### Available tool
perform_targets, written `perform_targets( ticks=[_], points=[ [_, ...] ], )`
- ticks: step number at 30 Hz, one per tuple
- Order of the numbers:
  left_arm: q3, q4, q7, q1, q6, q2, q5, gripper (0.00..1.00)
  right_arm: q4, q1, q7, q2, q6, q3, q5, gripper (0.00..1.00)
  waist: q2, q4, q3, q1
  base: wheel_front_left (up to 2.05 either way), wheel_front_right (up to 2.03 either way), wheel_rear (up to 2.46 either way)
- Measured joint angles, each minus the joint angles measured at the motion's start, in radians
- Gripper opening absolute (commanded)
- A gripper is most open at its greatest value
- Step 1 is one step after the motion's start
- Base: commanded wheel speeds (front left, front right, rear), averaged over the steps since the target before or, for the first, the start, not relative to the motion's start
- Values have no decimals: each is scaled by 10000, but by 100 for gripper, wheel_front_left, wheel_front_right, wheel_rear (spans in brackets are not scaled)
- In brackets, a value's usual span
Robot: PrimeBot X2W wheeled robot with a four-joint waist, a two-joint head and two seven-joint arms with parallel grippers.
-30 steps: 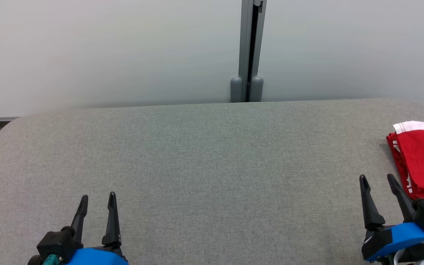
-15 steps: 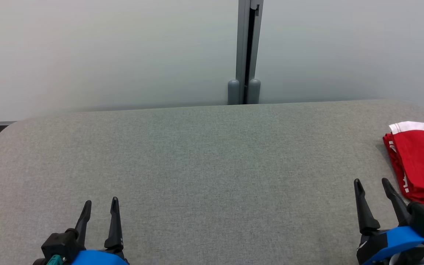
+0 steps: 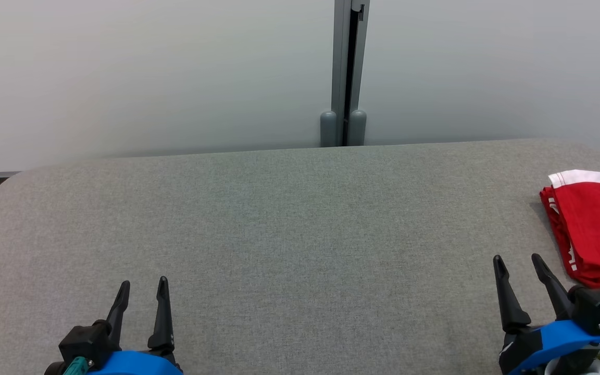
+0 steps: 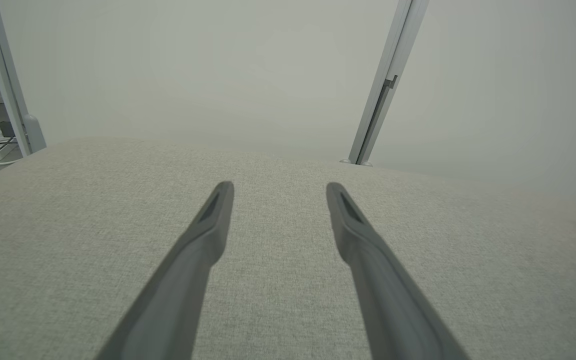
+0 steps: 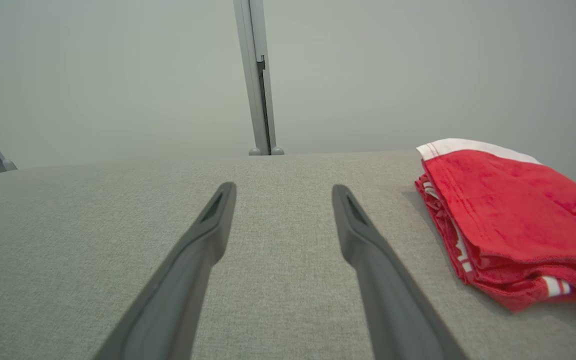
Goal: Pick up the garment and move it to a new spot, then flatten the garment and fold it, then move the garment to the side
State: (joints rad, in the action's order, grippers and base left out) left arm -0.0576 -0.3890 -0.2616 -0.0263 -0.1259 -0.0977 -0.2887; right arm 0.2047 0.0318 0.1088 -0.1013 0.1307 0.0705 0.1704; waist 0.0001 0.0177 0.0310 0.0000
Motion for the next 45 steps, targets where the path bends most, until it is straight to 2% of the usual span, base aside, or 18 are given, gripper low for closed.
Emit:
perform_targets(
  ticks=[13, 14, 23, 33, 45],
  points=[
    [-151, -121, 0, -37, 0, -59, -48, 100, 169, 9, 117, -29, 0, -42, 96, 100, 0, -14, 34, 0, 0, 0, 0],
    [-159, -174, 6, 1, 6, -38, -54, 0, 230, -20, 105, -10, 0, -44, 90, 0, 0, -14, 34, 0, 0, 0, 0],
    [-169, -679, 194, 498, 8, 150, -431, 0, 872, -316, -35, 134, 0, -31, 428, 0, 0, -17, 28, 1, 0, 0, 0],
    [119, -407, 711, 446, 8, 198, -2314, 0, 832, -293, -362, 182, 0, 23, 2495, 0, 0, -30, -6, 1, 0, 0, 0],
    [345, -138, 1179, 279, 8, 253, -3975, 0, 754, -180, -631, 242, 0, 63, 4320, 0, 0, -45, -40, 1, 0, 0, 0]
  ],
)
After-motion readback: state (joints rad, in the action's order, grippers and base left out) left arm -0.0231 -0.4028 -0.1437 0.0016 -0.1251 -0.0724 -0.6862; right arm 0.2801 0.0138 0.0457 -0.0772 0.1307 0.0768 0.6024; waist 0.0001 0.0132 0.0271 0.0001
